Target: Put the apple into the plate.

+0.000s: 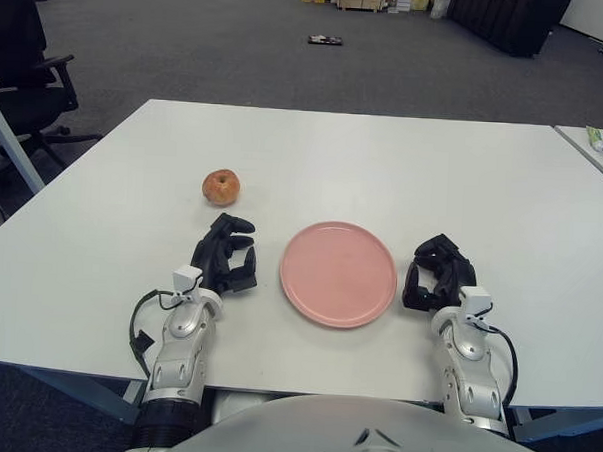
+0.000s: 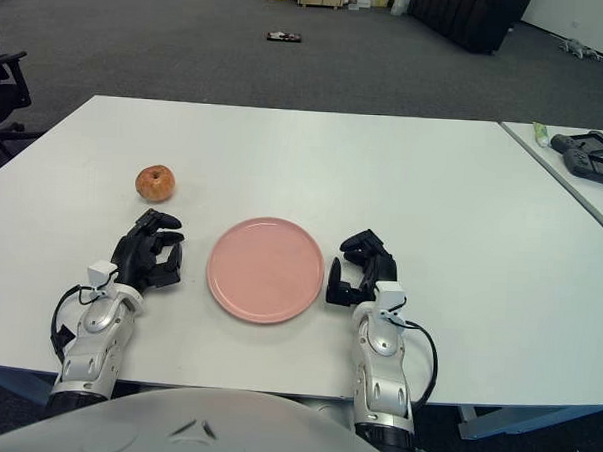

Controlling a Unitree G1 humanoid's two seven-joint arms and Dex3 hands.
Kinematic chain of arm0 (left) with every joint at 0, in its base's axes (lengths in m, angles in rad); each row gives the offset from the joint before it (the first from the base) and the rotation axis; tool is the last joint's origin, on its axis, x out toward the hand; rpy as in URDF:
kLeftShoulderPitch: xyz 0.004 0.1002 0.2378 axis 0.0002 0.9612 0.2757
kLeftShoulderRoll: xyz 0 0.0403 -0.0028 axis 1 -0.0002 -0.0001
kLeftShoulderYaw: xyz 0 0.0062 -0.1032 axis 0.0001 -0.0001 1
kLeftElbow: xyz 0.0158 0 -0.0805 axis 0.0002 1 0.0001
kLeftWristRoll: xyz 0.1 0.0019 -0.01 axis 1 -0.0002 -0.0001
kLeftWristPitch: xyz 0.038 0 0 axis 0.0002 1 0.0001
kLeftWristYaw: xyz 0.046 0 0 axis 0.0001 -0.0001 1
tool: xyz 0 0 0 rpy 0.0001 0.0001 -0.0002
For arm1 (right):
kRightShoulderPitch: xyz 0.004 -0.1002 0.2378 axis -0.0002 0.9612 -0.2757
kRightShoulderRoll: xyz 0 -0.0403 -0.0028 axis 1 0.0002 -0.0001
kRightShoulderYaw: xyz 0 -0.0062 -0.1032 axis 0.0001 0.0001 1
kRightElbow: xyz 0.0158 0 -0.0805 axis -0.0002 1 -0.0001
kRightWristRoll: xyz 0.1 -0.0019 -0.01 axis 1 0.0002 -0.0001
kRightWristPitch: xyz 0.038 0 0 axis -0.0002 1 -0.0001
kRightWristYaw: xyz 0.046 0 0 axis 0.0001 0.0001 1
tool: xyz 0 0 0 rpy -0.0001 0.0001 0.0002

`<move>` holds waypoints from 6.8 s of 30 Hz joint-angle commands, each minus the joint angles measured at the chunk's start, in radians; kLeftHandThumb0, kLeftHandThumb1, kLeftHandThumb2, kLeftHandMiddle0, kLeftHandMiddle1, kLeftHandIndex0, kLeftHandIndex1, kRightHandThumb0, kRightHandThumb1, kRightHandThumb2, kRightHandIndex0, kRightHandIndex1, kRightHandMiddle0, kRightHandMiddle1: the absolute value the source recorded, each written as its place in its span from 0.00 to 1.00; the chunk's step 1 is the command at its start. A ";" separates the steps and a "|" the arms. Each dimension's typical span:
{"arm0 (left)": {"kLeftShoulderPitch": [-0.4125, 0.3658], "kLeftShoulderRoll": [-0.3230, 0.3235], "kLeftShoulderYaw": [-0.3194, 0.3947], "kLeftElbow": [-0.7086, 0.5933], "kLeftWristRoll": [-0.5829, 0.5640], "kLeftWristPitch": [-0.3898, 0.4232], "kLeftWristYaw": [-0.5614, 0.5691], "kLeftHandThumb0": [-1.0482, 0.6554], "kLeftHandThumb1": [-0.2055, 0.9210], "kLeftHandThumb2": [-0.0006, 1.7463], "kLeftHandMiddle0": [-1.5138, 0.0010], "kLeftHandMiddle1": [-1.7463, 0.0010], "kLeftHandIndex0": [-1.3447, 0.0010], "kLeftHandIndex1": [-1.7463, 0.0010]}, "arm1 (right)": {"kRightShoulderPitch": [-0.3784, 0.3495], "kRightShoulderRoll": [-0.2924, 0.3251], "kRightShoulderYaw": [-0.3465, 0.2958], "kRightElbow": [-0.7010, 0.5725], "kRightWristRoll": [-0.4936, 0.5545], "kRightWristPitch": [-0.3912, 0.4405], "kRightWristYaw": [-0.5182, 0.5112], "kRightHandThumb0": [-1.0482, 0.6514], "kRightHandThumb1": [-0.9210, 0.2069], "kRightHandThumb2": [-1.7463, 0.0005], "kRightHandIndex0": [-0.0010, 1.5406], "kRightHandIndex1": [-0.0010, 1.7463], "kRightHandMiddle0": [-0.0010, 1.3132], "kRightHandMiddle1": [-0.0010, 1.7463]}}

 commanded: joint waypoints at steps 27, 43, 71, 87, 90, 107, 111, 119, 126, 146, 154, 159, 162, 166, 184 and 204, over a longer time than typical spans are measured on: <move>0.004 -0.005 0.001 0.004 0.011 -0.016 0.003 0.61 0.39 0.82 0.58 0.00 0.64 0.00 | 0.018 0.006 0.004 0.009 0.005 0.042 -0.008 0.61 0.89 0.00 0.61 1.00 0.54 0.94; -0.042 0.012 -0.035 0.014 0.423 -0.209 0.336 0.61 0.24 0.93 0.46 0.00 0.59 0.00 | 0.012 0.001 0.003 0.022 0.004 0.034 -0.005 0.61 0.89 0.00 0.61 1.00 0.54 0.94; -0.336 0.286 -0.137 0.299 0.866 -0.294 0.725 0.04 0.92 0.31 1.00 0.93 1.00 0.84 | 0.002 -0.004 0.009 0.029 -0.009 0.035 -0.011 0.61 0.89 0.00 0.61 1.00 0.55 0.94; -0.481 0.335 -0.191 0.434 0.844 -0.227 0.643 0.00 0.78 0.24 1.00 1.00 1.00 1.00 | 0.005 -0.007 0.010 0.026 -0.012 0.040 -0.014 0.61 0.89 0.00 0.60 1.00 0.54 0.94; -0.527 0.338 -0.208 0.489 0.848 -0.227 0.643 0.00 0.77 0.23 1.00 1.00 1.00 1.00 | 0.005 -0.008 0.011 0.026 -0.012 0.039 -0.014 0.61 0.89 0.00 0.60 1.00 0.54 0.94; -0.748 0.351 -0.314 0.929 0.834 -0.307 0.648 0.04 0.71 0.31 1.00 1.00 1.00 1.00 | 0.002 -0.006 0.006 0.029 -0.009 0.043 -0.025 0.61 0.89 0.00 0.61 1.00 0.55 0.94; -0.782 0.348 -0.332 1.012 0.832 -0.315 0.649 0.05 0.69 0.34 1.00 1.00 1.00 1.00 | 0.002 -0.008 0.004 0.031 -0.005 0.037 -0.022 0.61 0.89 0.00 0.61 1.00 0.55 0.94; -0.826 0.342 -0.357 1.115 0.812 -0.321 0.626 0.05 0.70 0.36 1.00 1.00 1.00 1.00 | 0.006 -0.006 0.003 0.025 -0.010 0.041 -0.026 0.61 0.89 0.00 0.61 1.00 0.55 0.94; -0.845 0.346 -0.374 1.163 0.794 -0.307 0.578 0.05 0.73 0.37 1.00 1.00 1.00 1.00 | 0.009 -0.006 0.004 0.020 -0.013 0.043 -0.028 0.61 0.89 0.00 0.61 1.00 0.54 0.94; -0.855 0.356 -0.369 1.222 0.723 -0.249 0.510 0.07 0.74 0.39 1.00 1.00 1.00 1.00 | 0.015 -0.008 -0.004 0.016 -0.002 0.037 -0.022 0.61 0.89 0.00 0.61 1.00 0.55 0.94; -0.865 0.356 -0.372 1.240 0.710 -0.224 0.480 0.09 0.73 0.43 1.00 1.00 0.99 0.99 | 0.016 -0.008 -0.007 0.013 0.007 0.036 -0.018 0.61 0.89 0.00 0.61 1.00 0.55 0.94; -0.878 0.357 -0.379 1.250 0.708 -0.203 0.451 0.08 0.76 0.42 1.00 1.00 0.99 0.93 | 0.017 -0.006 -0.009 0.010 0.010 0.037 -0.016 0.61 0.89 0.00 0.61 1.00 0.55 0.93; -0.889 0.360 -0.385 1.258 0.711 -0.190 0.428 0.08 0.77 0.42 1.00 1.00 1.00 0.90 | 0.017 -0.004 -0.011 0.009 0.009 0.040 -0.020 0.61 0.90 0.00 0.61 1.00 0.55 0.93; -0.899 0.365 -0.400 1.262 0.723 -0.175 0.407 0.08 0.80 0.40 1.00 1.00 1.00 0.84 | 0.018 -0.003 -0.014 0.011 0.009 0.037 -0.023 0.61 0.90 0.00 0.61 1.00 0.56 0.93; -0.959 0.379 -0.455 1.273 0.752 -0.122 0.299 0.12 0.79 0.41 1.00 0.75 1.00 0.56 | 0.019 0.002 -0.022 0.016 0.010 0.023 -0.026 0.61 0.90 0.00 0.61 1.00 0.55 0.93; -1.001 0.399 -0.549 1.291 0.826 -0.142 0.268 0.20 0.62 0.56 0.94 0.25 0.96 0.09 | 0.027 0.005 -0.031 0.009 0.004 0.030 -0.037 0.61 0.89 0.00 0.61 1.00 0.55 0.93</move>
